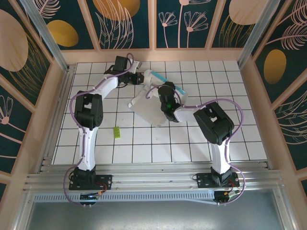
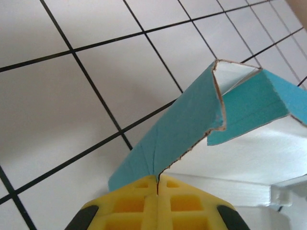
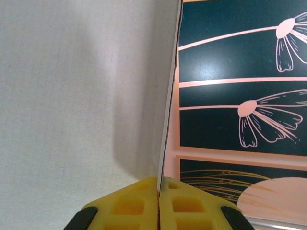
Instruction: Fold the paper box
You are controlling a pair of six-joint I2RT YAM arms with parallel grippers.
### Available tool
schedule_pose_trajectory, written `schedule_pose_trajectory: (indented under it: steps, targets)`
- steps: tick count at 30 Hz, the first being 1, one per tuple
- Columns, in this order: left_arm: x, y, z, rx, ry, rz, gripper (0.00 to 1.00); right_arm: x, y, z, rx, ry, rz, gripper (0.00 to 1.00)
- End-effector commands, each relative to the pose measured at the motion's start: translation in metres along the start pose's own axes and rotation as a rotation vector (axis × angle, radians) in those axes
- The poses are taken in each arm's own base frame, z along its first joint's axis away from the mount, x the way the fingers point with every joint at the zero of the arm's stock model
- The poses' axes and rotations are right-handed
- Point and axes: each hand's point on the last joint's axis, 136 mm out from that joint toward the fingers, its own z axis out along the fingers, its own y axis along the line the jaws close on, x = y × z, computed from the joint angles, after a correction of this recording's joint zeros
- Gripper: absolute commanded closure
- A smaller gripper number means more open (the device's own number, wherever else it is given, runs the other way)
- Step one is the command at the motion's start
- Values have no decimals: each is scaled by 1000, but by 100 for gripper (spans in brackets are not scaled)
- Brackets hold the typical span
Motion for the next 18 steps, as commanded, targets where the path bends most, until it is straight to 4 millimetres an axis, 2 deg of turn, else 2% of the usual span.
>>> schedule_pose_trajectory:
  steps: [1, 6, 18]
  targets:
    - [-6, -24, 4, 70, 15, -67, 97, -10, 1, -1, 10, -11, -14, 92]
    - [13, -18, 11, 62, 73, -157, 97, -9, 1, -1, 20, -4, -28, 92]
    - [64, -25, 17, 151, 126, -321, 95, -7, 2, 5, 60, 24, -48, 92]
